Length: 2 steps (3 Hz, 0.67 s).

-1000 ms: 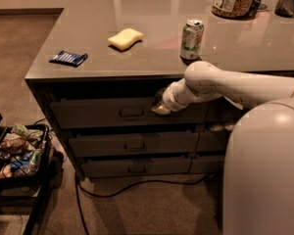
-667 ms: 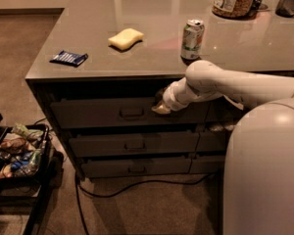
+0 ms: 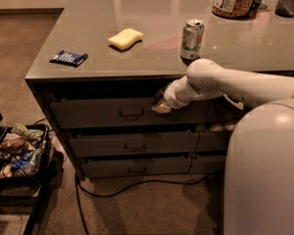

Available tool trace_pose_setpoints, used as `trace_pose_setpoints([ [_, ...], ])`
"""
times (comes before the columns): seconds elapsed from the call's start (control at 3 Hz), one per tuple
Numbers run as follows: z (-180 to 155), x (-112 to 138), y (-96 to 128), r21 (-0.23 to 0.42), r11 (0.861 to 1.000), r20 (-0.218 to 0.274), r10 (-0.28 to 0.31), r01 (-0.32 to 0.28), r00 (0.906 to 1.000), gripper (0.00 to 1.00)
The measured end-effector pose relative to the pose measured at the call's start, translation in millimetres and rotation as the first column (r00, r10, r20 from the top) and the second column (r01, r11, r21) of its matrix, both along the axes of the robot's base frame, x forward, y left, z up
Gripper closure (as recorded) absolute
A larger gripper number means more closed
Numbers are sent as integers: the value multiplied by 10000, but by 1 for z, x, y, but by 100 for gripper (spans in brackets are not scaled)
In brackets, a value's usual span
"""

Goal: Open top drawer

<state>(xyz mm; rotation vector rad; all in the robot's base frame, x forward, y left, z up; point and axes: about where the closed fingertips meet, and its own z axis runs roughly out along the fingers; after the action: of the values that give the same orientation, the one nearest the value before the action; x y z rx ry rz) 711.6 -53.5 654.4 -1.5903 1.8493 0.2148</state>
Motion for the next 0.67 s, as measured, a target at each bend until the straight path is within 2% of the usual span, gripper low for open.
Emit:
trace_pose_setpoints([
  [0.67, 2, 1, -1, 134, 9999, 105, -29, 28, 9999, 68],
])
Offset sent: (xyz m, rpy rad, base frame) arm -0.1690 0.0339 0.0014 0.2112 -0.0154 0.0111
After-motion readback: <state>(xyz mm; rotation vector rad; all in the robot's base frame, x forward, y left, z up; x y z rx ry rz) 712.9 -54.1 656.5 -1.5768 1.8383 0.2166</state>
